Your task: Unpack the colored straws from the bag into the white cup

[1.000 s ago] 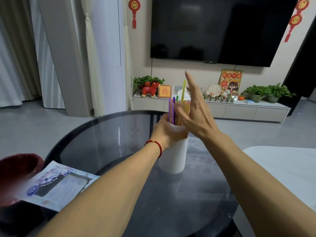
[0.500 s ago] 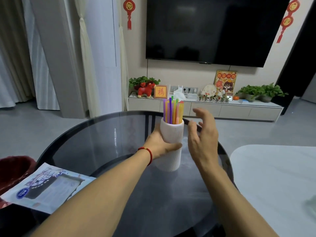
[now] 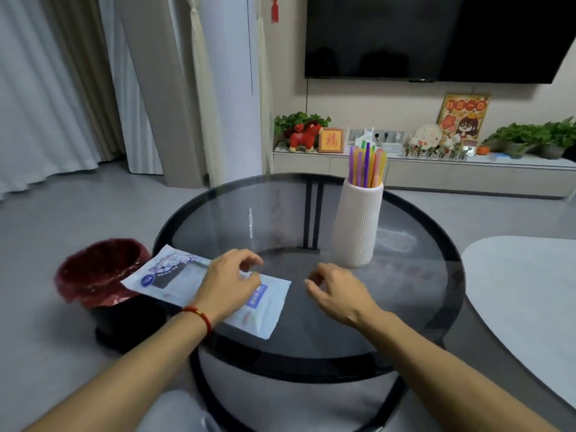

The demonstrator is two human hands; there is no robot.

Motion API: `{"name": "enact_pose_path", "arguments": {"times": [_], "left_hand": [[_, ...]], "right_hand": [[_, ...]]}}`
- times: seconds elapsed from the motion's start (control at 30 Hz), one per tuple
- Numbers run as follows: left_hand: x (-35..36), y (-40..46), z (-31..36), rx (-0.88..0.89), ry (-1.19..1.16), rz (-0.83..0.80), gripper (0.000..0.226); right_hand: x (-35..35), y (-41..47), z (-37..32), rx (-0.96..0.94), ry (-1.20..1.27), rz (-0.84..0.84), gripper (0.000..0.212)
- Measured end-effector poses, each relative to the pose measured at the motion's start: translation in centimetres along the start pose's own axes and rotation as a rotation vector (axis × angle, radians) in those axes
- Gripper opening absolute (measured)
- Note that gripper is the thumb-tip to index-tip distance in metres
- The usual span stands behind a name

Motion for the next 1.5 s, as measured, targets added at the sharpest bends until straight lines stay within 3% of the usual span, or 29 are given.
{"name": "enact_pose_path", "arguments": {"times": [0.07,0.13,0.23,0.3,0.37,0.43,0.5,0.57,0.7,0.97,1.17,1.23,1.37,1.5], "left_hand": [[-3.2,-2.3,-1.1,-0.04,0.079,0.115,0.013],[-5.9,-4.3,-2.7,-0.192,0.154,0.168,0.008],[-8.1,-6.9,-6.3,-0.565,0.23,0.031,0.041],[-8.0,-8.6,-7.6,-0.802,-0.097,-0.056,0.041],[-8.0,-9.7,-8.5,-0.923,-0.557,-0.026,0.043],[-9.0,-9.9,-9.8,-0.877,-0.889,0.2,0.033],[-11.0,-9.8,-11.2,-0.767,-1.016,0.441,0.022],[-13.8,-9.4,-12.8,-0.675,-1.078,0.563,0.02],[-19.9,-6.7,-15.8,-0.667,-1.099,0.574,0.029],[-26.6,0.0,-22.0,-0.834,-0.986,0.464,0.018],[-27.4,2.9,-26.8,-0.767,-1.229,0.724,0.042],[-27.0,2.8,-27.3,-0.78,-1.193,0.776,0.048],[-25.4,0.0,-23.8,-0.794,-0.905,0.797,0.042],[-24.4,-3.9,-15.3,-0.545,-0.764,0.693,0.028]], "right_hand": [[1.6,1.0,-3.0,-0.023,0.016,-0.1,0.047],[2.5,2.2,-6.1,0.006,0.08,-0.148,0.059],[4.3,3.8,-10.8,0.009,0.181,-0.172,0.049],[5.6,4.2,-13.7,0.014,0.274,-0.174,0.027],[7.0,4.6,-16.7,0.025,0.395,-0.161,0.015],[8.2,4.9,-19.9,-0.005,0.501,-0.177,0.02],[8.8,5.2,-22.8,-0.034,0.605,-0.238,0.027],[8.9,6.0,-25.0,-0.073,0.642,-0.237,0.031],[8.9,7.1,-24.8,-0.159,0.463,-0.078,0.028],[10.3,6.8,-23.7,-0.185,0.534,0.02,0.026],[10.7,7.5,-23.6,-0.166,0.615,0.014,0.032],[10.9,7.6,-23.6,-0.162,0.647,-0.001,0.032],[10.8,7.4,-23.4,-0.16,0.683,-0.028,0.032],[9.8,6.5,-23.0,-0.146,0.782,-0.111,0.025]]}}
Point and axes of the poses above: each hand's wrist, its own y-axis towards the middle knuckle, its own x-axis out of the palm, z = x × y, the point moved 3 cm from there along y, towards the middle knuckle, and after that the axes turned 13 degrees about -y, right-handed, at the moved point
